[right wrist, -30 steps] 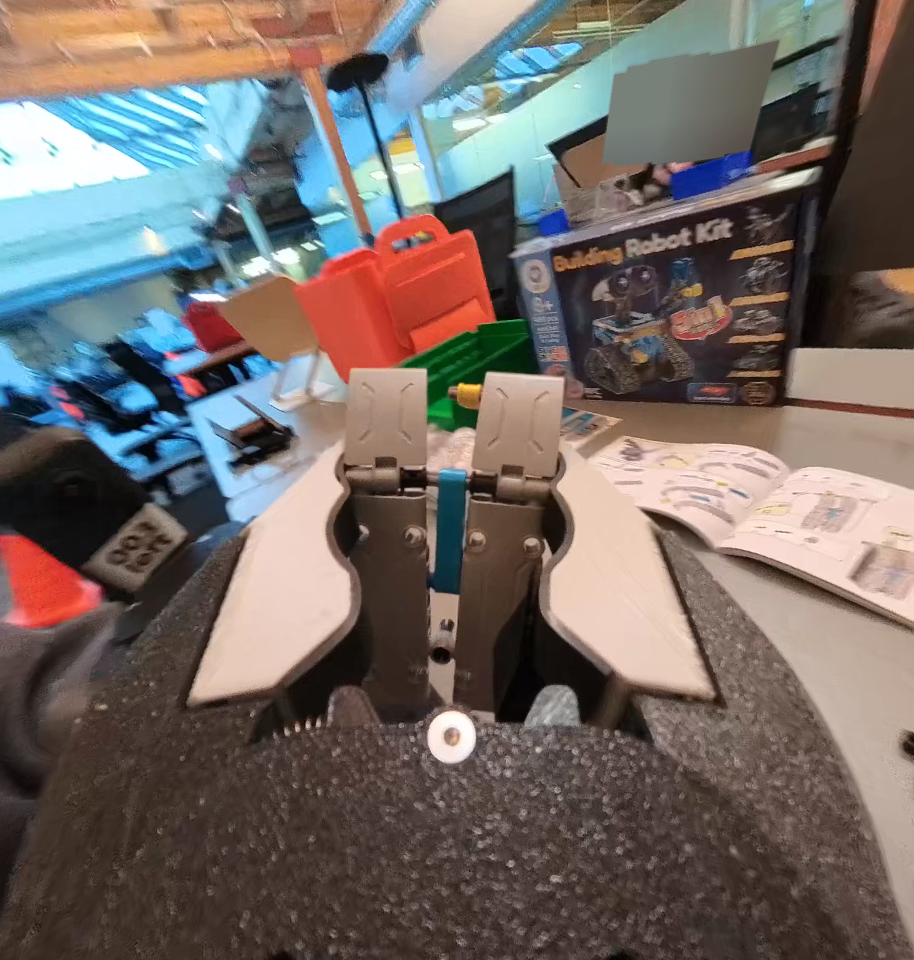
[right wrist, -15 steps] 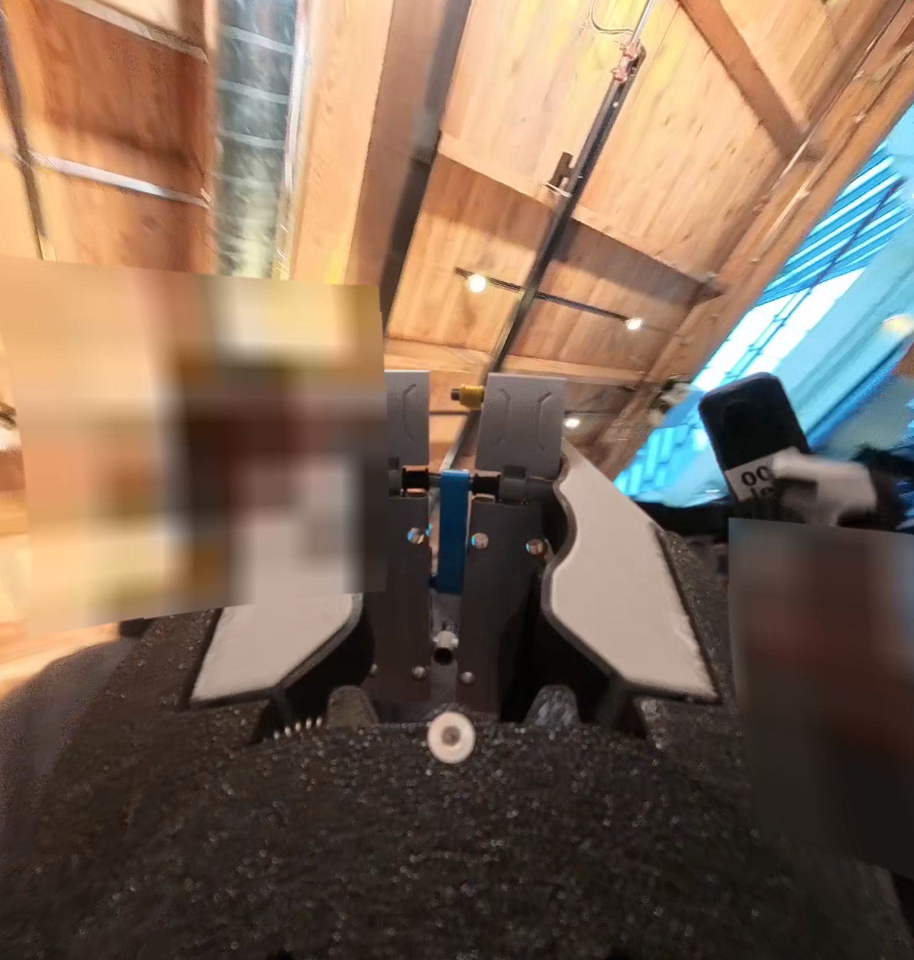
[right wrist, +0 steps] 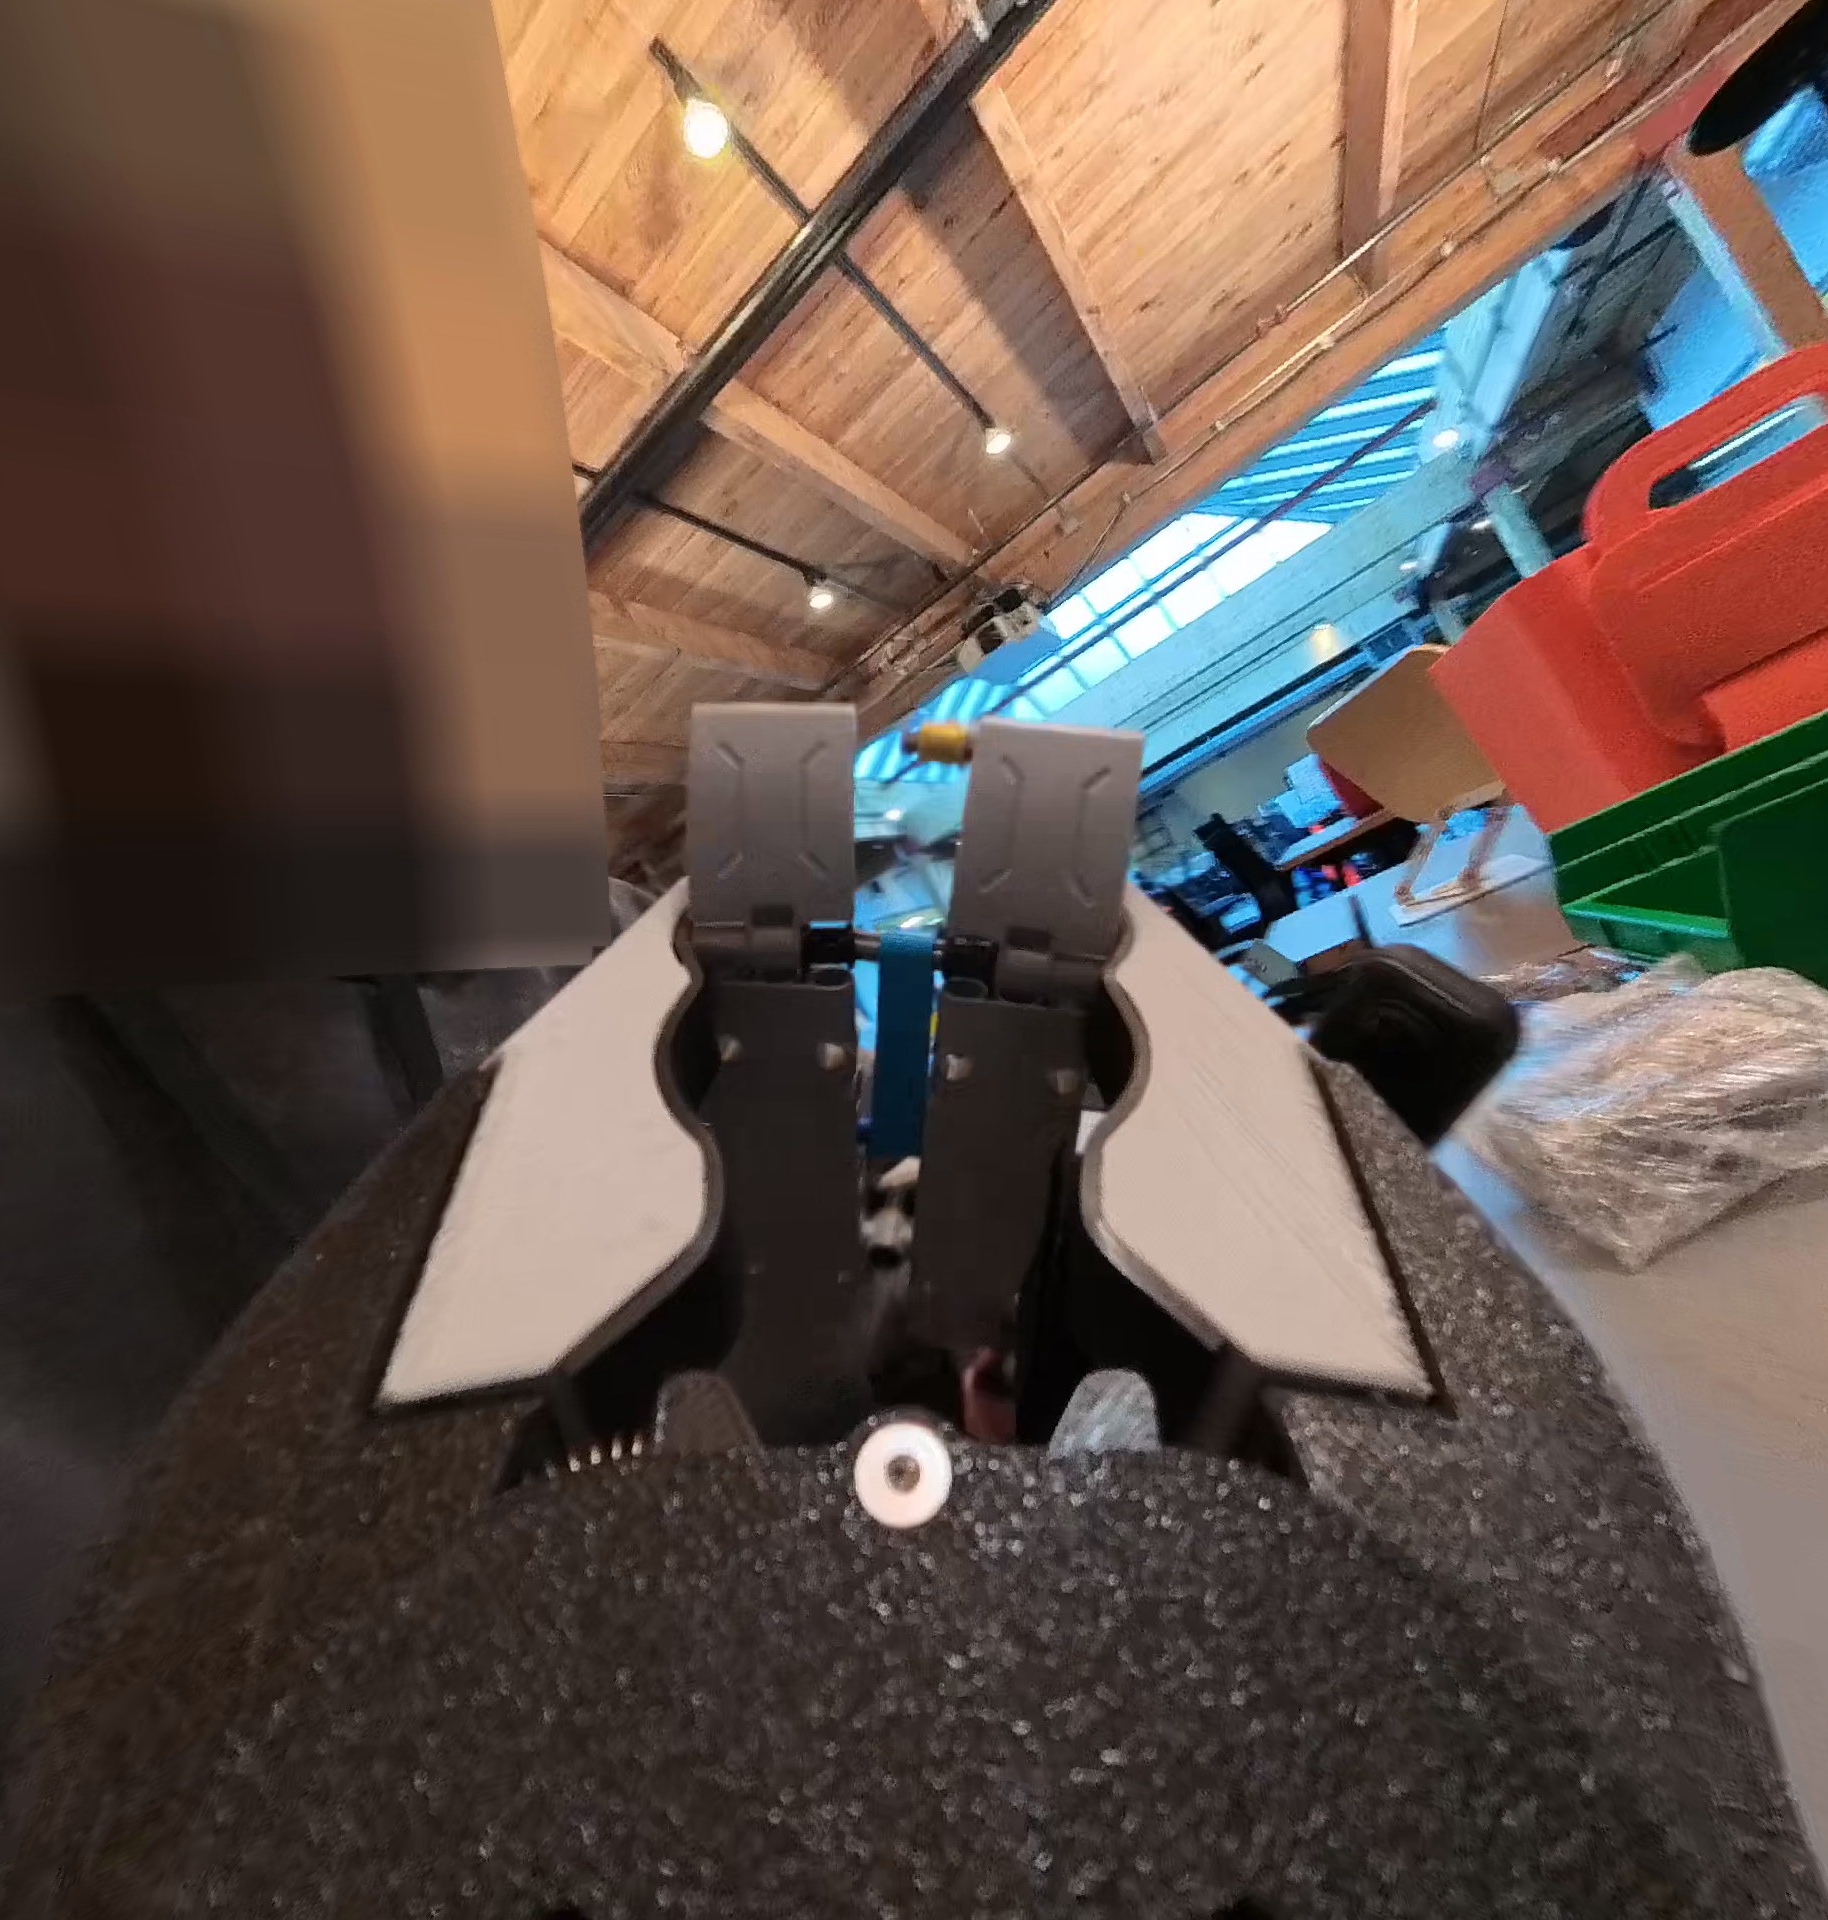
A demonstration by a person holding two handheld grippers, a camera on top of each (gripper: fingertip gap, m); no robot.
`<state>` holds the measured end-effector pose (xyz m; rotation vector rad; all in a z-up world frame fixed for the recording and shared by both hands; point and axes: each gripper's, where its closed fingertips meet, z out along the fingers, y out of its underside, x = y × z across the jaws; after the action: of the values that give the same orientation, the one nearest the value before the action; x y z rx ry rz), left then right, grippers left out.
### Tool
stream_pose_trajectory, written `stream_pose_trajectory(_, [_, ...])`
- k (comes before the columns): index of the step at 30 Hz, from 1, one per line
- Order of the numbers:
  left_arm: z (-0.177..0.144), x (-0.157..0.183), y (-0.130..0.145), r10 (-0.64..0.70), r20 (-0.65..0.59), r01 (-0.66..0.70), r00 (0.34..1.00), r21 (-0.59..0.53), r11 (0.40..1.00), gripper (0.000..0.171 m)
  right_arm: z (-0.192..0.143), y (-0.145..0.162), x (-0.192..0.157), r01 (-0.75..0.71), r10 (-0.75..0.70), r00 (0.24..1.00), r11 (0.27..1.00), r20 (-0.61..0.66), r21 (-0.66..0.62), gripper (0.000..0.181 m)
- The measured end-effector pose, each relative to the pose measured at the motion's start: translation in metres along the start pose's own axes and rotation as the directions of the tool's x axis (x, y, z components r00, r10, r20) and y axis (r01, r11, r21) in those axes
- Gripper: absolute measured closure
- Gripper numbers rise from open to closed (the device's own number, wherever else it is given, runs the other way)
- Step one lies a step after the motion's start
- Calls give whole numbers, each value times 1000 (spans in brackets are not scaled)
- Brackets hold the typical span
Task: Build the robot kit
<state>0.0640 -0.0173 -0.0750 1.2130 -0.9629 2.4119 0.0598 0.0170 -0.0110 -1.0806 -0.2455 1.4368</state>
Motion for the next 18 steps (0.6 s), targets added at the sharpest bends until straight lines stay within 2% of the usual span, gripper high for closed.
stream_pose_trajectory(1, [-4,0,-4,22,14,-22,1000,21,1000,153,-5,-3,4,20,-20,999,1000,-37,-4,109])
stream_pose_trajectory(3, [-11,-3,-12,65,68,-69,996,55,996,154,-15,-3,16,47,-52,990,998,-134,-47,112])
stream_pose_trajectory(6, [-17,-5,-17,132,133,-143,982,73,987,157,-19,0,23,69,-88,975,993,-205,-101,113])
stream_pose_trajectory(7, [-21,-5,-22,191,173,-210,966,95,973,167,-23,-1,31,73,-99,960,992,-262,-105,128])
stream_pose_trajectory(8, [-26,-6,-28,252,231,-281,940,105,954,167,-30,0,42,74,-111,934,990,-340,-119,134])
stream_pose_trajectory(9, [-29,-7,-30,314,277,-348,908,84,934,167,-36,2,50,61,-105,911,991,-399,-121,133])
stream_pose_trajectory(10, [-30,-9,-29,368,322,-403,872,46,914,167,-37,4,51,48,-90,910,992,-406,-114,137])
stream_pose_trajectory(11, [-29,-10,-28,401,354,-434,845,16,901,166,-37,5,49,37,-71,913,995,-402,-93,151])
stream_pose_trajectory(12, [-28,-10,-26,411,361,-444,837,8,896,166,-38,3,49,34,-58,909,997,-412,-66,161])
stream_pose_trajectory(15, [-32,-16,-28,371,379,-412,848,29,911,167,-42,-14,41,45,-16,922,997,-386,64,159])
stream_pose_trajectory(16, [-32,-16,-27,348,357,-386,867,38,922,166,-46,-15,42,23,8,921,997,-389,73,163])
stream_pose_trajectory(17, [-32,-17,-25,333,348,-365,877,30,930,166,-49,-12,44,2,20,916,998,-402,56,175])
stream_pose_trajectory(18, [-32,-20,-23,335,359,-365,871,17,931,166,-52,-10,45,-3,20,910,999,-414,42,176])
